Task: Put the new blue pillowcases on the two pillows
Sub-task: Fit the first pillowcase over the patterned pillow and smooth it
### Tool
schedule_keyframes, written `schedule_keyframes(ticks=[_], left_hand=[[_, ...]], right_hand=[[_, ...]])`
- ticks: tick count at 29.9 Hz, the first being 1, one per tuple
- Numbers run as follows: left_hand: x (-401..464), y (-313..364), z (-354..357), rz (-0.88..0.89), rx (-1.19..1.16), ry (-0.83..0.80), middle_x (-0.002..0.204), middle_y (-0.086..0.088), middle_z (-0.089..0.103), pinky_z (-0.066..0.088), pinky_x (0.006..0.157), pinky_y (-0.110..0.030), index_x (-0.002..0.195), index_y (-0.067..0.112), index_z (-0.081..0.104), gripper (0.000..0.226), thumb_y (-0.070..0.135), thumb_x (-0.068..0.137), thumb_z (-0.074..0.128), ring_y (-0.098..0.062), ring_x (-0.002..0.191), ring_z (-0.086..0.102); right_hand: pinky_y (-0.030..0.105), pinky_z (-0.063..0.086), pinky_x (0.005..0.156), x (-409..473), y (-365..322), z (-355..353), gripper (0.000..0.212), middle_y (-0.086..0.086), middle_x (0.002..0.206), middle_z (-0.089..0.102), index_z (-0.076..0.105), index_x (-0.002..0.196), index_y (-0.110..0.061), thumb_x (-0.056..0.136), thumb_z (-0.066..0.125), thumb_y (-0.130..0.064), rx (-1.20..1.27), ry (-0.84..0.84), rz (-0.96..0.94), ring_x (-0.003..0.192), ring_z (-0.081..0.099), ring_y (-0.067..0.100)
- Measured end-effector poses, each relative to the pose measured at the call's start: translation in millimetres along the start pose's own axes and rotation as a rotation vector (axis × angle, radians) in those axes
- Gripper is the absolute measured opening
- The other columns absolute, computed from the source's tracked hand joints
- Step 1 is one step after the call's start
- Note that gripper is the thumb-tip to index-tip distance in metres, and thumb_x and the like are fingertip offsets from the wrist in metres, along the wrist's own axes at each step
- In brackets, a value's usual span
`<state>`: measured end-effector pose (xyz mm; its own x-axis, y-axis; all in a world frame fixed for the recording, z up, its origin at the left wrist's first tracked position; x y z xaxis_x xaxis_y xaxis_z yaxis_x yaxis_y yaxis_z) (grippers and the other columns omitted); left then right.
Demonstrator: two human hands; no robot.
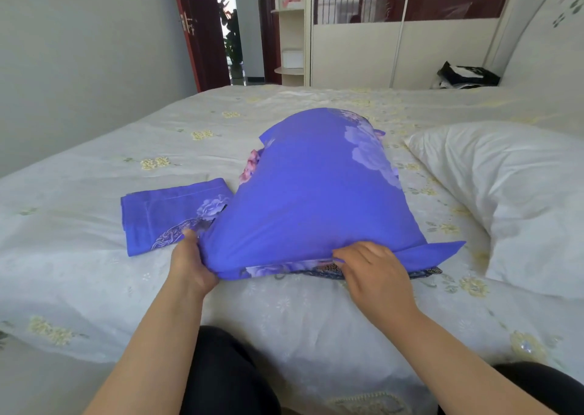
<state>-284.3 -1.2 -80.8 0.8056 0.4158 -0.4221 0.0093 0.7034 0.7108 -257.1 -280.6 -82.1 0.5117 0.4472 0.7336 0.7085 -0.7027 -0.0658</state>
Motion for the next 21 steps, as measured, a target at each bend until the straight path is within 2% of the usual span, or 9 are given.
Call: schedule_keyframes(ticks=[2, 4, 6, 7, 9, 11, 15, 18, 21], left_hand=[[-1, -2, -17, 0.089, 0.358, 0.024, 0.100, -0.003, 0.072, 0.051, 0.087, -0.052, 0.108, 0.018, 0.068, 0.062, 0.070, 0.076, 0.054, -0.026, 0.091, 0.068], [6, -4, -32, 0.141, 0.626, 0.117, 0.100, -0.009, 0.071, 0.052, 0.089, -0.050, 0.110, 0.007, 0.066, 0.067, 0.061, 0.070, 0.071, -0.031, 0.090, 0.068], [14, -8, -47, 0.171, 0.802, 0.237, 0.102, -0.012, 0.069, 0.051, 0.091, -0.046, 0.105, 0.004, 0.065, 0.054, 0.051, 0.078, 0.070, -0.033, 0.093, 0.066], [16, -9, -52, 0.183, 0.857, 0.270, 0.102, -0.012, 0.067, 0.050, 0.091, -0.043, 0.105, 0.004, 0.065, 0.048, 0.046, 0.082, 0.067, -0.033, 0.094, 0.064], [17, -12, -57, 0.221, 0.848, 0.303, 0.096, -0.011, 0.066, 0.051, 0.086, -0.041, 0.095, 0.006, 0.065, 0.037, 0.042, 0.085, 0.064, -0.031, 0.091, 0.064], [15, -13, -57, 0.302, 0.797, 0.358, 0.083, -0.009, 0.063, 0.049, 0.075, -0.036, 0.077, 0.008, 0.060, 0.032, 0.039, 0.086, 0.064, -0.028, 0.079, 0.059], [10, -8, -61, 0.433, 1.134, 0.452, 0.064, -0.010, 0.050, 0.037, 0.065, -0.034, 0.063, 0.007, 0.045, 0.039, 0.031, 0.090, 0.058, -0.031, 0.068, 0.049], [6, -11, -77, 0.381, 1.419, 0.454, 0.078, -0.015, 0.058, 0.040, 0.068, -0.035, 0.075, 0.005, 0.055, 0.032, 0.032, 0.091, 0.053, -0.034, 0.076, 0.052], [-3, -16, -86, 0.444, 1.527, 0.495, 0.079, -0.012, 0.058, 0.041, 0.065, -0.033, 0.078, 0.007, 0.055, 0.028, 0.031, 0.092, 0.048, -0.033, 0.075, 0.052]], right_hand=[[0.030, 0.047, 0.061, -1, -6, -1, 0.021, -0.005, 0.072, 0.064, 0.068, 0.083, -0.019, 0.083, 0.047, -0.019, 0.010, -0.029, 0.001, 0.071, 0.061, 0.019], [0.026, 0.044, 0.048, -3, -12, 1, 0.020, -0.007, 0.064, 0.060, 0.066, 0.077, -0.022, 0.080, 0.046, -0.021, -0.007, -0.087, 0.024, 0.062, 0.060, 0.017], [0.025, 0.040, 0.043, -6, -19, 5, 0.010, -0.004, 0.059, 0.059, 0.062, 0.072, -0.022, 0.079, 0.055, -0.021, -0.042, -0.226, 0.059, 0.057, 0.060, 0.019], [0.028, 0.041, 0.046, -7, -21, 8, 0.008, -0.001, 0.065, 0.062, 0.061, 0.076, -0.021, 0.083, 0.058, -0.023, -0.049, -0.346, 0.075, 0.062, 0.062, 0.023], [0.033, 0.042, 0.062, -10, -20, 16, 0.019, 0.003, 0.089, 0.068, 0.061, 0.093, -0.020, 0.095, 0.048, -0.033, 0.043, -0.589, 0.168, 0.085, 0.062, 0.028], [0.033, 0.041, 0.072, -15, -18, 22, 0.026, 0.001, 0.101, 0.068, 0.061, 0.102, -0.023, 0.097, 0.041, -0.038, 0.127, -0.681, 0.209, 0.097, 0.060, 0.026], [0.032, 0.046, 0.069, -25, -21, 17, 0.036, -0.005, 0.092, 0.069, 0.062, 0.098, -0.026, 0.094, 0.033, -0.048, 0.212, -0.552, 0.126, 0.089, 0.064, 0.019], [0.025, 0.048, 0.063, -27, -27, 3, 0.030, -0.014, 0.087, 0.066, 0.063, 0.092, -0.029, 0.091, 0.040, -0.048, 0.173, -0.328, -0.080, 0.082, 0.062, 0.010], [0.025, 0.047, 0.078, -23, -31, -8, 0.036, -0.011, 0.107, 0.062, 0.065, 0.108, -0.024, 0.087, 0.051, -0.051, 0.063, -0.165, -0.164, 0.093, 0.055, 0.011]])
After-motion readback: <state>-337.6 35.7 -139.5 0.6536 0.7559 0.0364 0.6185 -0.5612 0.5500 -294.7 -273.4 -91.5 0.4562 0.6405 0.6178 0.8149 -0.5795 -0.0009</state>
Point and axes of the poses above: each hand's wrist, its own x-axis towards the middle knuckle, its own z-axis out of the palm, y = z × x, the point moved 2 cm from there along x, towards the middle knuckle
